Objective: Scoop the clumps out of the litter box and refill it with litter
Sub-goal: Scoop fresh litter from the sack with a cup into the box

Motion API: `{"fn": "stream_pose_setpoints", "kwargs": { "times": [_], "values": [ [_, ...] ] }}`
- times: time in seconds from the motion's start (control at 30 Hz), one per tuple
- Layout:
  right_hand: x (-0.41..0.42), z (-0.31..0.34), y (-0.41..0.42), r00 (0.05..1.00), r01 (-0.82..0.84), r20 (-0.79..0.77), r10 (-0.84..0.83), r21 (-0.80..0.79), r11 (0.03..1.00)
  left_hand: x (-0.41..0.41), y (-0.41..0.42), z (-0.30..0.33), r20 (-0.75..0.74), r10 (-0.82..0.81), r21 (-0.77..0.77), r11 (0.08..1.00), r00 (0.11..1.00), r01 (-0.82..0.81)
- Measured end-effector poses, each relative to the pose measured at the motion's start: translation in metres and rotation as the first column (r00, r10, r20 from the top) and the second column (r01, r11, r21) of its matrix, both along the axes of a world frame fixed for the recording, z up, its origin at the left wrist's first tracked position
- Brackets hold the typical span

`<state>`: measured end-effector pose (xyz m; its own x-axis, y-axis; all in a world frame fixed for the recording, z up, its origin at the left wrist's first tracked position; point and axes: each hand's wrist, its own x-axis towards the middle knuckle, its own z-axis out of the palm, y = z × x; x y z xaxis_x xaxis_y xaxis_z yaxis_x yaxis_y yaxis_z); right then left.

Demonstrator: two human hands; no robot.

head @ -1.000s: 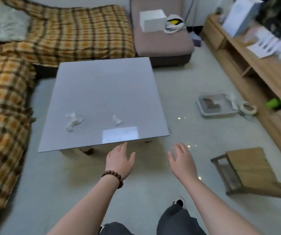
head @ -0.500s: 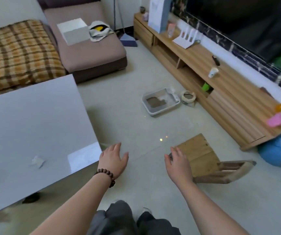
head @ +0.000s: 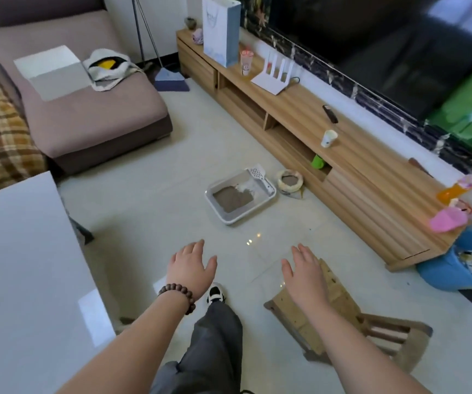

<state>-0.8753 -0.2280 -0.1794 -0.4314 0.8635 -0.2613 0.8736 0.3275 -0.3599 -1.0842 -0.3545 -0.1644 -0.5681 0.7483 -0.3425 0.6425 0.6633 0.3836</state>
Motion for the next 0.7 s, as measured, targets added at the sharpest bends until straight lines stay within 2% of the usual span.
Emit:
{"fn": "stream_pose_setpoints", "kwargs": {
  "times": [0.3, 0.5, 0.7],
  "values": [
    [-0.097, 0.017, 0.143, 0.999, 0.048, 0.020, -0.048, 0.009, 0.999, -0.099, 0.151, 0.009, -0.018, -0.037, 0.034, 0.999, 0.999, 0.037],
    [-0.122, 0.020, 0.202, 0.996, 0.081, 0.021, -0.081, 0.007, 0.997, -0.122, 0.215, 0.014, 0.001, -0.051, 0.041, 0.998, 0.999, 0.051],
    [-0.140, 0.017, 0.263, 0.999, 0.046, 0.023, -0.046, 0.016, 0.999, -0.135, 0.265, 0.015, 0.004, -0.020, 0.047, 0.999, 1.000, 0.019]
  ]
}}
